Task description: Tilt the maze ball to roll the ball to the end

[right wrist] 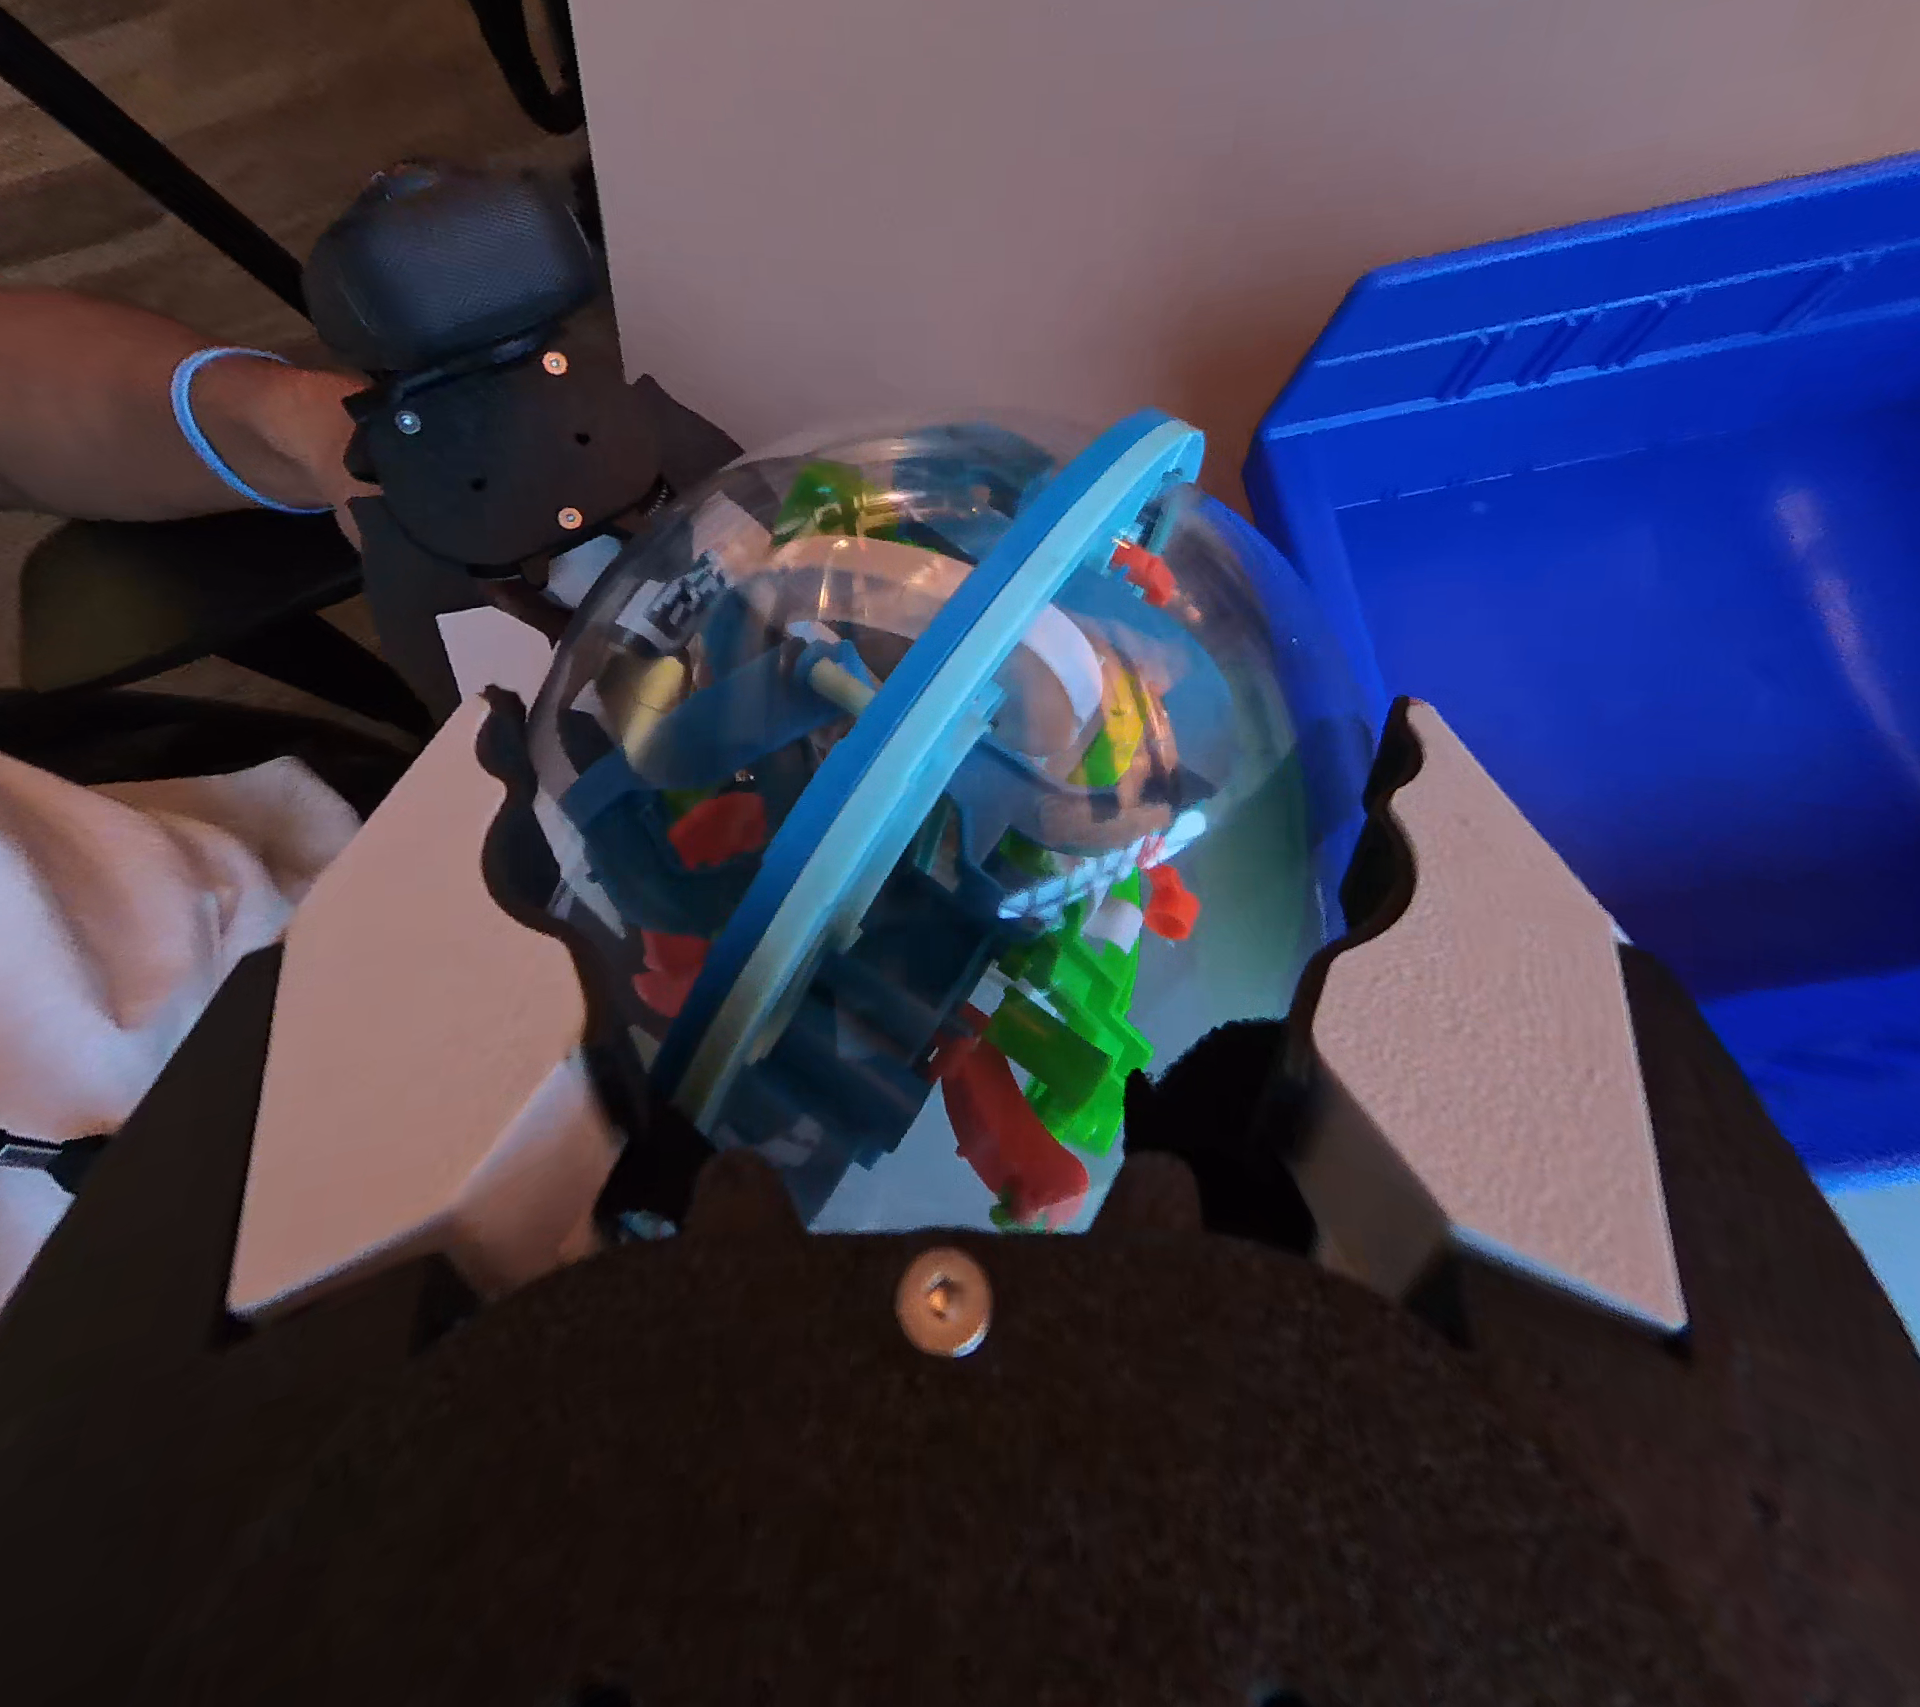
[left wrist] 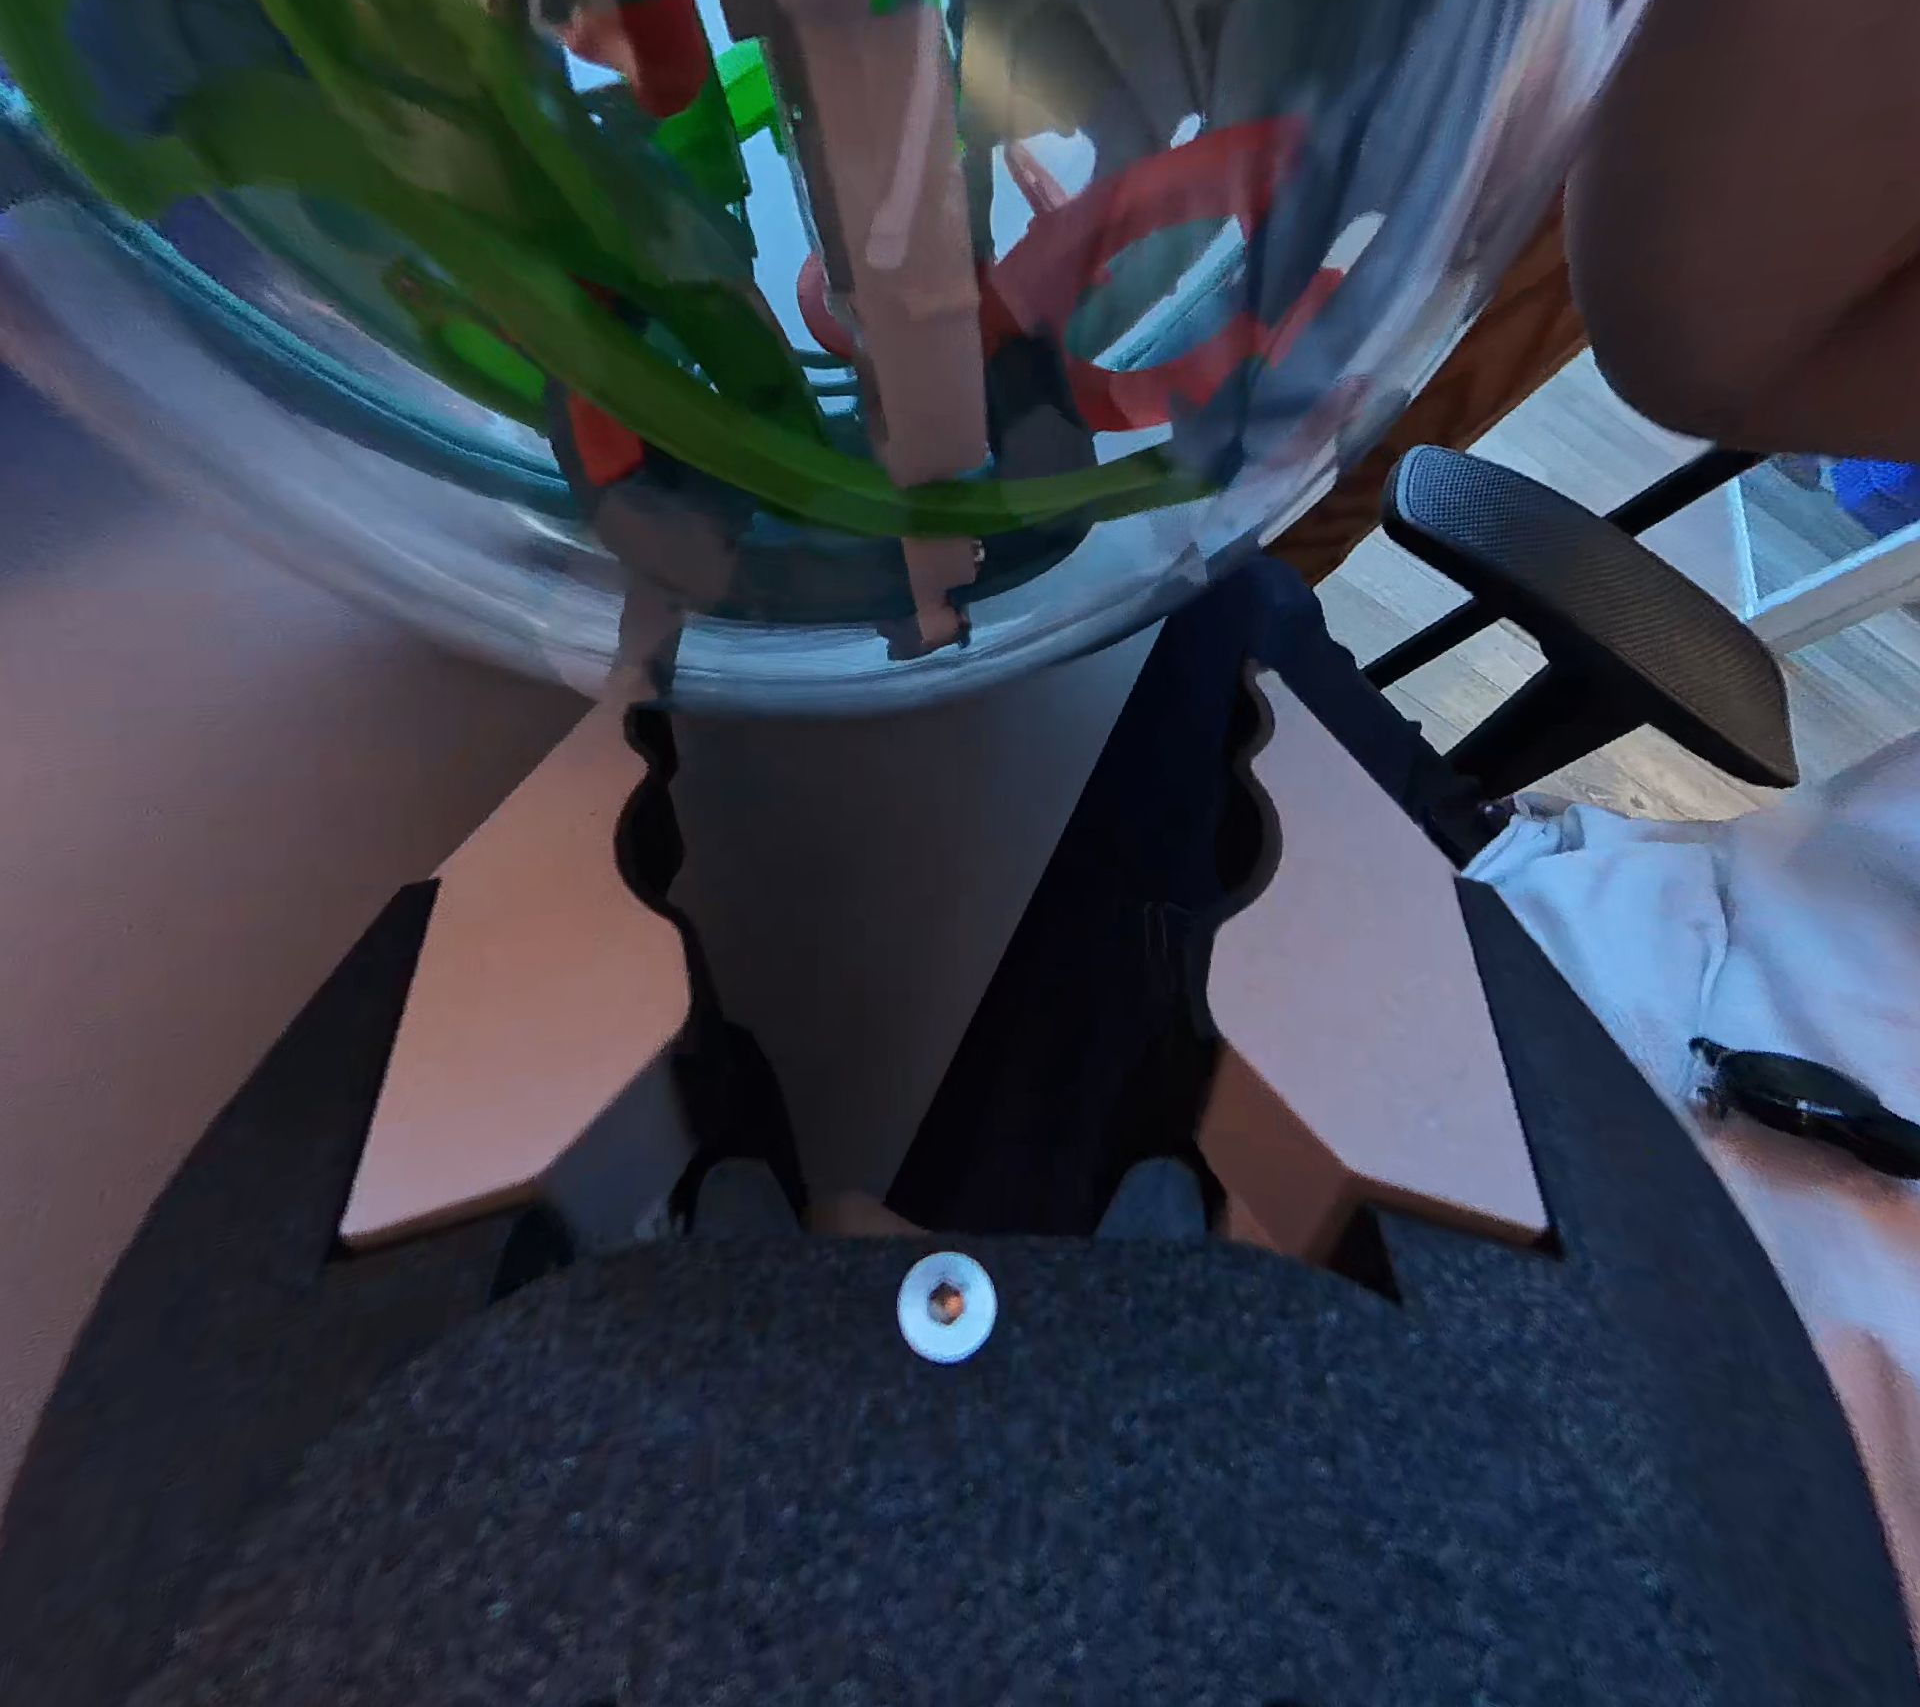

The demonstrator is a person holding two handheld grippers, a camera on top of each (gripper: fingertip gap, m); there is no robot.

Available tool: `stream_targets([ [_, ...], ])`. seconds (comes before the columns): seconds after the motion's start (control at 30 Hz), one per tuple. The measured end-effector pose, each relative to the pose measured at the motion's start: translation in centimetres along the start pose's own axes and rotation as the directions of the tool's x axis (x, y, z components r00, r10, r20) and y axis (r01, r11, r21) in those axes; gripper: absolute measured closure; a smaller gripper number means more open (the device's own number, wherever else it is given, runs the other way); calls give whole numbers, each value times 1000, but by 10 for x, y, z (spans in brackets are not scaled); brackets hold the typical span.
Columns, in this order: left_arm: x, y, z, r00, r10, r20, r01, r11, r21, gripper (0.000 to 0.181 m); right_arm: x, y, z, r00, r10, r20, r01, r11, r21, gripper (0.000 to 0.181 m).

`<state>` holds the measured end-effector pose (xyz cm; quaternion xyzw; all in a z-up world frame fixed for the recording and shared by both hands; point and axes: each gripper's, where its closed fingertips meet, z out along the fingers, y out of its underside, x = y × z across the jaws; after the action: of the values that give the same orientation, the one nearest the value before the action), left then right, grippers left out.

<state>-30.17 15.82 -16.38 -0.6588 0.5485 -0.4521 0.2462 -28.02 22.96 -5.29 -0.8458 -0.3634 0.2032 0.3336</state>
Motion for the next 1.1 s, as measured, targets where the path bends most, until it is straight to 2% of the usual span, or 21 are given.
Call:
stream_targets([
  [0.13, 3, 8, -17, 995, 78, -68, -83, 995, -64, 100, -4, -3, 5, 999, -47, 19, 48, 998, -31, 29],
  [0.23, -14, 1, -55, 986, 165, -31, -167, 981, -96, 102, -6, -4, 7, 997, -70, 26, 71, 996, -48, 29],
  [0.33, -32, -49, -94, 962, 258, 87, -259, 966, 11, 104, -7, -6, 9, 996, -77, 36, 79, 995, -61, 29],
  [0.4, -25, -87, -107, 920, 371, 128, -382, 921, 74, 106, -5, -7, 10, 996, -77, 41, 80, 995, -60, 29],
  [0.5, -15, -127, -107, 845, 517, 139, -530, 844, 81, 110, -2, -9, 12, 996, -70, 52, 73, 996, -52, 29],
  [0.6, -9, -146, -97, 824, 565, 47, -566, 819, 93, 113, -1, -10, 13, 996, -67, 67, 71, 996, -55, 29],
  [0.8, -11, -146, -83, 826, 557, -88, -549, 830, 96, 137, -3, -13, 14, 987, -97, 125, 104, 994, -46, 29],
  [0.93, -12, -146, -85, 802, 596, -40, -588, 800, 120, 181, -4, -19, 14, 977, -99, 189, 96, 995, 21, 29],
  [1.1, -17, -146, -87, 830, 557, -20, -549, 823, 145, 181, 0, -19, 10, 970, -103, 218, 77, 989, 127, 28],
])
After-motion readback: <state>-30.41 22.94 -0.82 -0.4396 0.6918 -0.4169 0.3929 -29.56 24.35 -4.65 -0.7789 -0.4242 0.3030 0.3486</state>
